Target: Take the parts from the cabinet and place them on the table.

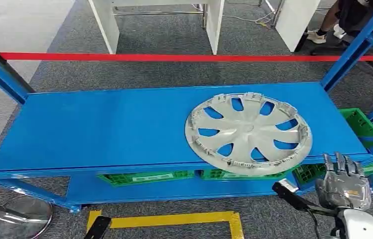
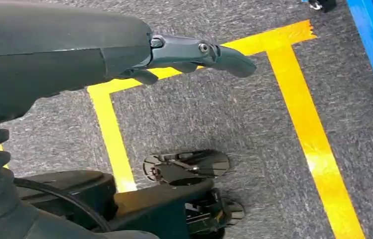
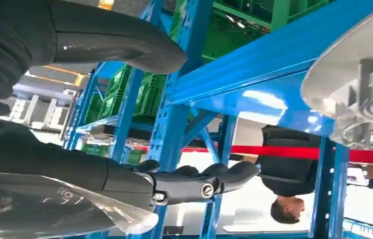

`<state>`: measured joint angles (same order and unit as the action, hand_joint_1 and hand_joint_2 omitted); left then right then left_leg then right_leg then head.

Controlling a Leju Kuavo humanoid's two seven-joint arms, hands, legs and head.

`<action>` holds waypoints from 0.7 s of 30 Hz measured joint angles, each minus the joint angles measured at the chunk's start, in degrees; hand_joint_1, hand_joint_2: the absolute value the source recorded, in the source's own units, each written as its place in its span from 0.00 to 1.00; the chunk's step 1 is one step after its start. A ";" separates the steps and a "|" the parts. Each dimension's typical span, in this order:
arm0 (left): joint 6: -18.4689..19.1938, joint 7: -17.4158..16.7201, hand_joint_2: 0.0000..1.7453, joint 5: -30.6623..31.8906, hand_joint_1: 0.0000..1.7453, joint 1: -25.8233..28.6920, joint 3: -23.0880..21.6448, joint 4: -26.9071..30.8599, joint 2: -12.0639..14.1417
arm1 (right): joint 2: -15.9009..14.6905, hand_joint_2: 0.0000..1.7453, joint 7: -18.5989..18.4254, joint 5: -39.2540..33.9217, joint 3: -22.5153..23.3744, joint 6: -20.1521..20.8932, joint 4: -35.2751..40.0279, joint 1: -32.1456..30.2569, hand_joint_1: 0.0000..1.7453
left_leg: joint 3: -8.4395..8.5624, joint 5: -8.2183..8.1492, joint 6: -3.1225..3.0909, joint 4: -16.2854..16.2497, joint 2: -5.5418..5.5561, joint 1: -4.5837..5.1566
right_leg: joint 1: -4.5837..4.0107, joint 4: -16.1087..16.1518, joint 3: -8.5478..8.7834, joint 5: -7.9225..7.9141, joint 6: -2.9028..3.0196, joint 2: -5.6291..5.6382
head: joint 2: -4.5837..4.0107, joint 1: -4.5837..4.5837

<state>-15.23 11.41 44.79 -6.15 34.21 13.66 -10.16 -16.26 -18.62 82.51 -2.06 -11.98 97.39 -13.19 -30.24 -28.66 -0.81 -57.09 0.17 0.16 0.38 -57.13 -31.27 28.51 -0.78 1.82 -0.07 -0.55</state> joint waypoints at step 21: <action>0.00 -0.44 1.00 0.46 0.00 -0.26 -0.35 0.00 -0.02 | -0.96 1.00 1.07 3.98 -3.60 0.02 -7.56 6.82 0.00 | -0.02 0.00 0.00 0.00 0.00 0.00 | 0.00 -0.01 0.00 0.00 0.00 -0.01 | 0.00 0.02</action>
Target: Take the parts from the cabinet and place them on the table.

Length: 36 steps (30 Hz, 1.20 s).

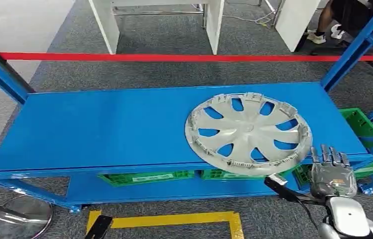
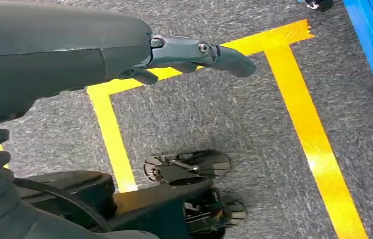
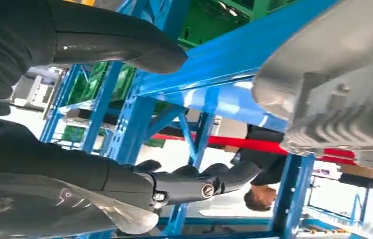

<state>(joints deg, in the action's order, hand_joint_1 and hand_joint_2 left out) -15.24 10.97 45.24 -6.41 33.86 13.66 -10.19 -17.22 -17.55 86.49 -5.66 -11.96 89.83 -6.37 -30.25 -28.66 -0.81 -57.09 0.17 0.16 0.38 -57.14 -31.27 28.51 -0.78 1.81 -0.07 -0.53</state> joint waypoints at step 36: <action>-0.02 -0.61 1.00 2.43 0.00 -0.10 -2.08 0.00 0.00 | -0.02 1.00 1.81 3.08 -5.73 2.75 -6.12 6.76 0.00 | -0.01 0.00 0.00 -0.01 0.00 0.00 | 0.00 0.00 -0.01 0.00 0.00 0.00 | 0.00 0.00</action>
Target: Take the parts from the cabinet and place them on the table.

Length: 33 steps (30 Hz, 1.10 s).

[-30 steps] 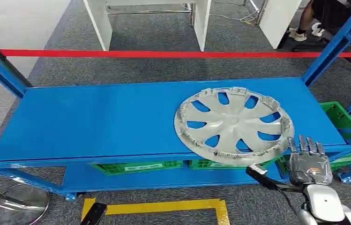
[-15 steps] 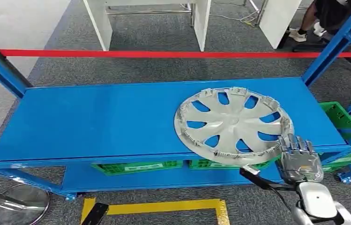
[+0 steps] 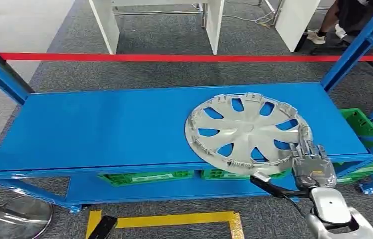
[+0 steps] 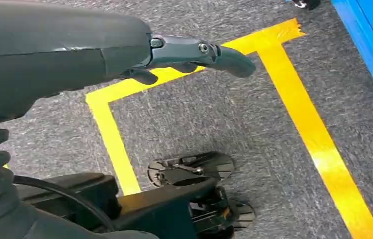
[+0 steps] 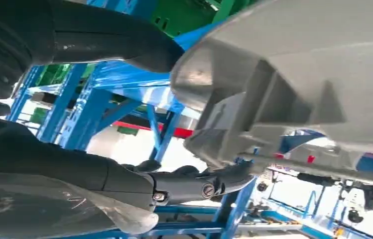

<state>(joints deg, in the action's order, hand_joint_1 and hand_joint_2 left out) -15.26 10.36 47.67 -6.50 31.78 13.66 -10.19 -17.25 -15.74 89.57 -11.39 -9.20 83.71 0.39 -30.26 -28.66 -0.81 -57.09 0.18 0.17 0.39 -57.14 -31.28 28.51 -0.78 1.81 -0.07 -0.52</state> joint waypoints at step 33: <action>0.07 -0.07 1.00 0.44 0.00 -0.24 -0.31 0.00 0.15 | 0.02 1.00 2.36 -1.57 -10.07 1.97 -3.15 5.55 1.00 | 0.01 0.00 0.00 -0.02 0.02 0.00 | -0.02 -0.01 0.01 0.00 0.00 -0.03 | 0.00 0.00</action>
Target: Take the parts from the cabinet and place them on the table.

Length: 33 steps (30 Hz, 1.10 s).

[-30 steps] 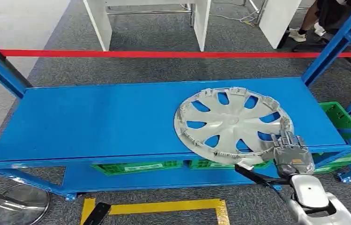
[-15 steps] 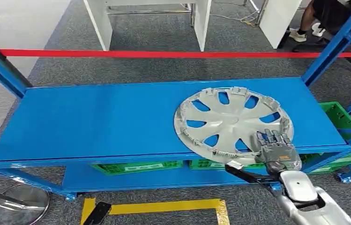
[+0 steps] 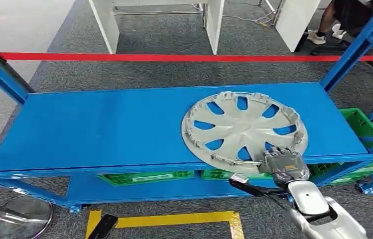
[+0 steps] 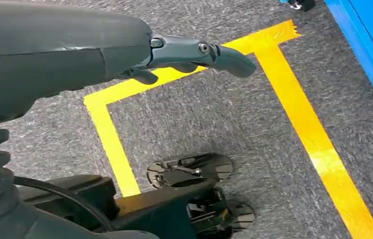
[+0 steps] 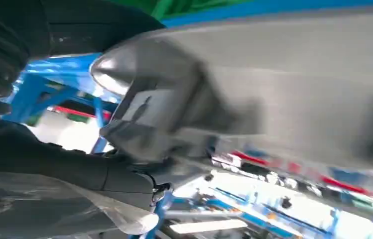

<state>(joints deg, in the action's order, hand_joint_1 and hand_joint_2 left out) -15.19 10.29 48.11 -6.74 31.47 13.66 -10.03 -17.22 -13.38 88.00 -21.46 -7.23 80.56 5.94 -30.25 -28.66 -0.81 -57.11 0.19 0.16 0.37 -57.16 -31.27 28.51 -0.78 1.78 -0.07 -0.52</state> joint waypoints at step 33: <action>-0.83 2.32 1.00 -2.40 0.00 0.81 2.19 0.00 0.94 | 0.59 1.00 29.80 -33.30 -12.42 -31.47 29.86 -13.70 1.00 | -0.27 -0.01 0.01 0.00 0.07 -0.01 | -0.01 -0.02 -0.24 0.05 0.02 -0.03 | 0.00 0.00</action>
<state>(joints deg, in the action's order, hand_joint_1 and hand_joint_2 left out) -16.02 12.61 45.70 -5.93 33.66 13.66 -9.09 -16.63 16.42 54.70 -33.88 -38.71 110.42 -7.76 -30.53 -28.67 -0.80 -57.11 0.26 0.15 0.36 -57.18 -31.51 28.56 -0.77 1.75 -0.07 -0.52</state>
